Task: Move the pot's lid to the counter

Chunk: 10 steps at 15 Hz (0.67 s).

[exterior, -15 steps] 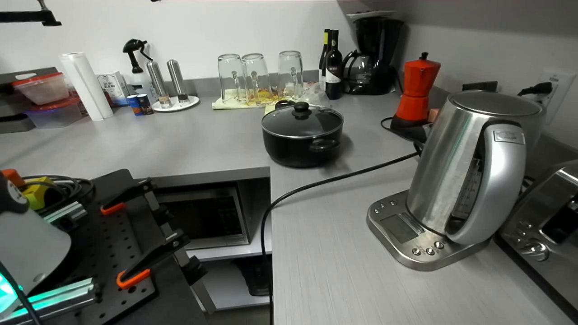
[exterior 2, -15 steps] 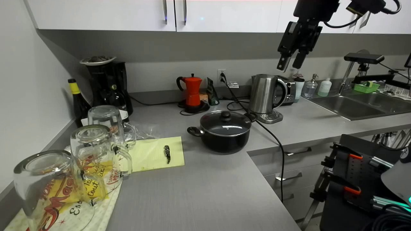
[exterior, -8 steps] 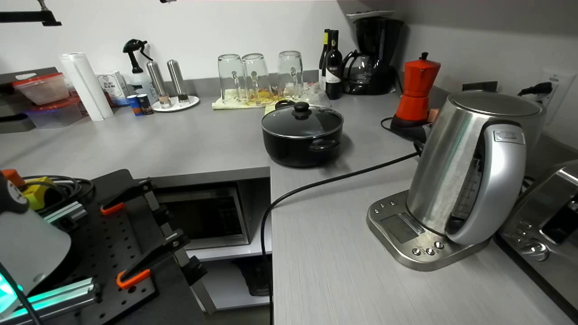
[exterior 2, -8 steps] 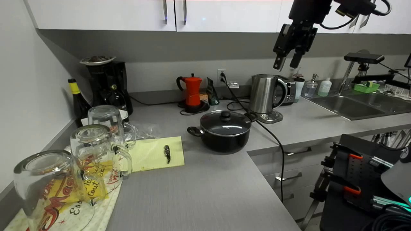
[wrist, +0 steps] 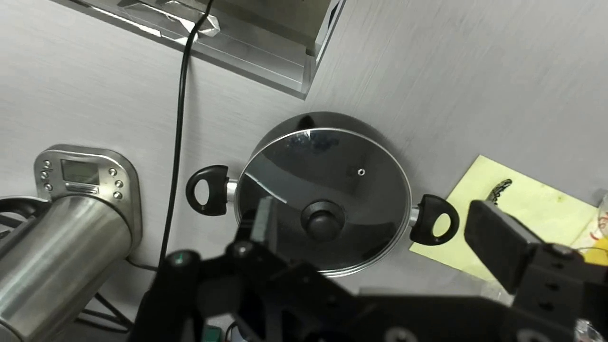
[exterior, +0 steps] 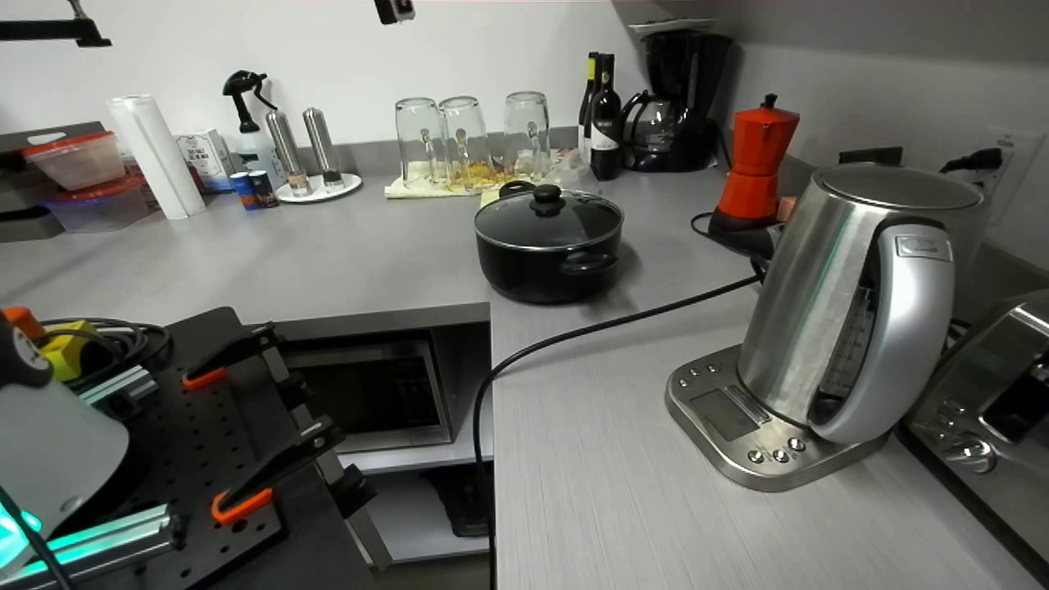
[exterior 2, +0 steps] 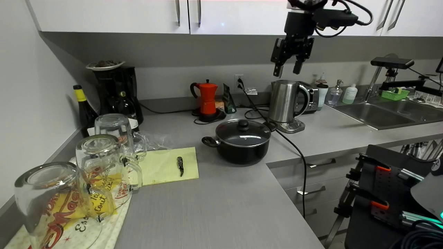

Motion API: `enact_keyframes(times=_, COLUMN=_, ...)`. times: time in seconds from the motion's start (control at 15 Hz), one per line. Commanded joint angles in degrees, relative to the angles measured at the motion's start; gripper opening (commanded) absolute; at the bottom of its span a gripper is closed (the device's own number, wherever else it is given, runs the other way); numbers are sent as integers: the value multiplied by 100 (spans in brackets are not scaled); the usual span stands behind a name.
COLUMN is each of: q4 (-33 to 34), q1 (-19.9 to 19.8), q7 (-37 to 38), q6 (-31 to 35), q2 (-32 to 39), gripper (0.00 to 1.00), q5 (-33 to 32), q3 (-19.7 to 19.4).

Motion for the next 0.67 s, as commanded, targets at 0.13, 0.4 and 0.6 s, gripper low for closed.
enact_keyframes(times=0.13, q4=1281, q1=60, q7=-55, q6=-46, q2=1619, gripper=100, q5=-288, q3=-438)
enact_keyframes(times=0.4, q4=1976, q1=166, q7=-200, q6=-46, q2=2485, gripper=100, q5=-143, q3=-806)
enact_keyframes(times=0.6, q4=2380, q1=227, q7=-284, q6=20, q2=3057, gripper=100, q5=-86, q3=-1034)
